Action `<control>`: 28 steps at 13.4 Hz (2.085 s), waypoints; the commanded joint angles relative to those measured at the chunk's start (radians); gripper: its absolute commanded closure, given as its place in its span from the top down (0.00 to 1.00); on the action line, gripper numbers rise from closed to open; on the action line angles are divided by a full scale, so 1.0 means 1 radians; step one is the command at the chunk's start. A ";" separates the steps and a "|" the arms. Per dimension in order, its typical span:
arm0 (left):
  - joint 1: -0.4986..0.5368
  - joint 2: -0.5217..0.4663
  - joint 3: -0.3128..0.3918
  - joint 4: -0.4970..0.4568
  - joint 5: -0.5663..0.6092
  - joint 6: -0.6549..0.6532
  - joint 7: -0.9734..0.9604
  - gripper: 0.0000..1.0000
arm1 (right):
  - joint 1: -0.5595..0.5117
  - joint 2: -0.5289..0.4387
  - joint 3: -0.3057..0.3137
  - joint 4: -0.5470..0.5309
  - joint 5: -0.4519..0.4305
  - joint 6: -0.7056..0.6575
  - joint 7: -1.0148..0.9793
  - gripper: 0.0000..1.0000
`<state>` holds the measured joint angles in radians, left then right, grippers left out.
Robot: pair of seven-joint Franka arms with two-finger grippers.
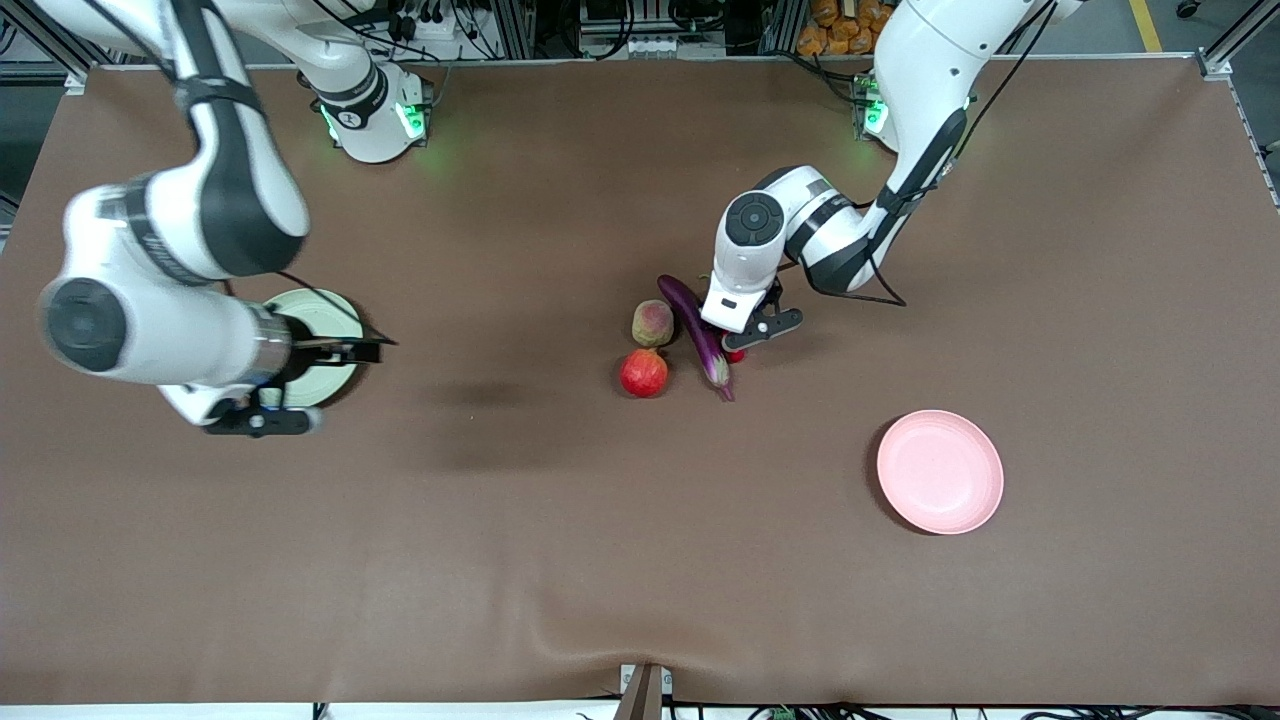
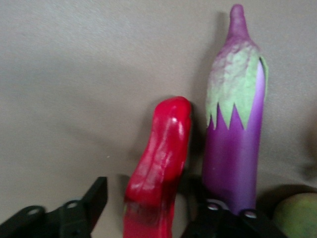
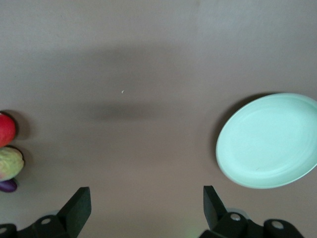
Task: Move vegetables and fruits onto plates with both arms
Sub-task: 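Grasp the red pepper with the left gripper while the right gripper grasps the apple, then place the pepper on the pink plate while the right gripper carries the apple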
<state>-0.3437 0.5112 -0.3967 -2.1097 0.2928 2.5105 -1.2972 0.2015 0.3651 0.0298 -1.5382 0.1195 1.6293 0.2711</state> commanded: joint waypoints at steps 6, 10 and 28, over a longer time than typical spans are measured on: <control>0.115 -0.136 0.002 0.022 0.051 -0.066 0.065 0.00 | 0.197 0.118 -0.005 0.007 0.153 0.272 0.520 1.00; 0.326 -0.226 0.001 0.028 0.051 -0.133 0.378 0.00 | 0.321 0.231 -0.005 0.015 0.172 0.570 0.854 1.00; 0.574 0.210 0.061 0.484 0.048 -0.118 0.885 0.00 | 0.481 0.425 -0.007 0.124 0.118 0.629 1.083 0.00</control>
<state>0.2347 0.7170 -0.3360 -1.6483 0.3250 2.3980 -0.4162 0.7263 0.7871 0.0162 -1.4819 0.1958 2.3348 1.3641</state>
